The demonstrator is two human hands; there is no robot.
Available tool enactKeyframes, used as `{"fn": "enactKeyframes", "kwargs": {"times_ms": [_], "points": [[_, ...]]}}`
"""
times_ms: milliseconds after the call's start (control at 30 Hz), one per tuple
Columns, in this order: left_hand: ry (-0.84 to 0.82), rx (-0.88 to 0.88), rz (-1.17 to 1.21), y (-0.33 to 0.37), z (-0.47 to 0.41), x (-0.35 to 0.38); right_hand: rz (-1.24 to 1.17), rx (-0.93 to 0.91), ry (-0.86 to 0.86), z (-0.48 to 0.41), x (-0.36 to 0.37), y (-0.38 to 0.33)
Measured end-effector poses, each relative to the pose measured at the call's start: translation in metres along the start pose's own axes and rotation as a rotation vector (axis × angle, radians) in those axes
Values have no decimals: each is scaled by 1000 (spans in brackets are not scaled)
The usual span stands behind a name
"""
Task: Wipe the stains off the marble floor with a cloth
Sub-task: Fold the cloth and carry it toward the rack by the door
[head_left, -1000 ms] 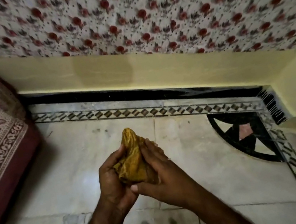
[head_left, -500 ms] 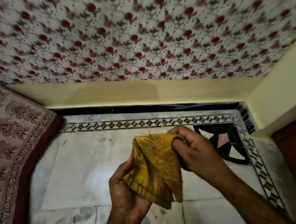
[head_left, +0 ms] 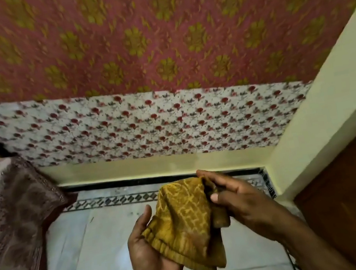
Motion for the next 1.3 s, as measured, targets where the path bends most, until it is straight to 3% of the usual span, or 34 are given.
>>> {"fn": "enactKeyframes", "kwargs": {"times_ms": [200,400,467,633,733,933,1033,1100,1167,1200,1300], "points": [[15,4,-51,15,54,45,37,-120,207,75,6,-71],[-122,-21,-251,16,101,76,122,-272,380,134,18,-139],[-159,87,-452,21,108,78,156,-294,431,147,22,-155],[-178,679,-992,47,141,93,183,-374,483,174,32,-186],[-411,749,-1176,32,156,106,195,-399,472,181,41,-197],[-365,972,-1363,59,168,128,214,-417,534,188,27,-205],[-583,1093,-1576,73,174,139,198,-405,572,182,14,-196],[-758,1050,-1839,71,175,149,219,-382,598,177,8,-189],[-711,942,-2093,74,169,155,245,-364,616,174,4,-182],[-608,842,-2067,80,164,156,255,-355,619,173,4,-177],[-393,470,-1614,89,154,152,295,-310,609,175,11,-158]]}}
Point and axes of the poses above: each hand's wrist, its own z-axis away from the middle knuckle, its own x-axis out of the palm, y = z × x, the point moved 6 cm from there along -z, towards the middle knuckle, and after that the axes turned 15 degrees about x, right-handed, at the moved point
